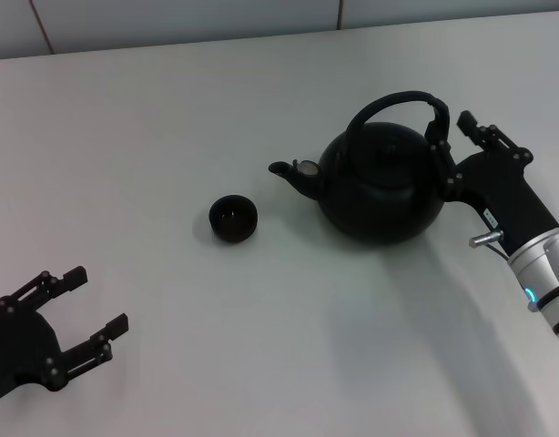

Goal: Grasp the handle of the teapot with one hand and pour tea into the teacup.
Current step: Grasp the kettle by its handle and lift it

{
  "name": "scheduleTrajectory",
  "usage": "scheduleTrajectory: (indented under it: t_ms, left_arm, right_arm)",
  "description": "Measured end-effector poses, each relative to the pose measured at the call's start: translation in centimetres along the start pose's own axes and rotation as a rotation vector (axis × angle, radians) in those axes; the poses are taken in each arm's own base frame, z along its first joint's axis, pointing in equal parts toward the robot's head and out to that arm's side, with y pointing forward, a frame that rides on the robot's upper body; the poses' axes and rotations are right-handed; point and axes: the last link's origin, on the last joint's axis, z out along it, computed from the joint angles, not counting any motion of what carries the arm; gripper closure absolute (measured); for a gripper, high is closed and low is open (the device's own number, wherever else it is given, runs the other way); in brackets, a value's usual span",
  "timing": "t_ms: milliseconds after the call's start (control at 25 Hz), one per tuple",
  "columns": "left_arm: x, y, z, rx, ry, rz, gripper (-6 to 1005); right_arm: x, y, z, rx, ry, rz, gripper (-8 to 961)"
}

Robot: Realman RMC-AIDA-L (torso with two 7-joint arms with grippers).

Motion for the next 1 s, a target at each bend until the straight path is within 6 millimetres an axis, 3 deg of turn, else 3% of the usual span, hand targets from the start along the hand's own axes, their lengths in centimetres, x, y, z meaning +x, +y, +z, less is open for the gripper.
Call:
scheduleTrajectory:
  t_ms: [80,280,600,1000]
  left_arm:
    - [0.0,0.0,0.1,0.001,0.002,0.000,197]
    - [0.1,-0.1,0.2,0.000,0.004,0.003,198]
    - [0.2,-0.2,0.2,0.000,0.005,0.004,197]
    - [0.2,-0.1,0.3,0.000,0.008,-0.008,198]
  right_arm:
    - [0.0,0.0,0.1,-0.004,0.001,-0.001,398]
    - [0.1,0.1,0.3,-0.010,0.013,-0.004,644]
    - [0.0,0.0,0.3,-0.006,0.005,-0.005,831]
    - [-2.7,-2.9,2.3,-0.022,-0.119,0.035,861]
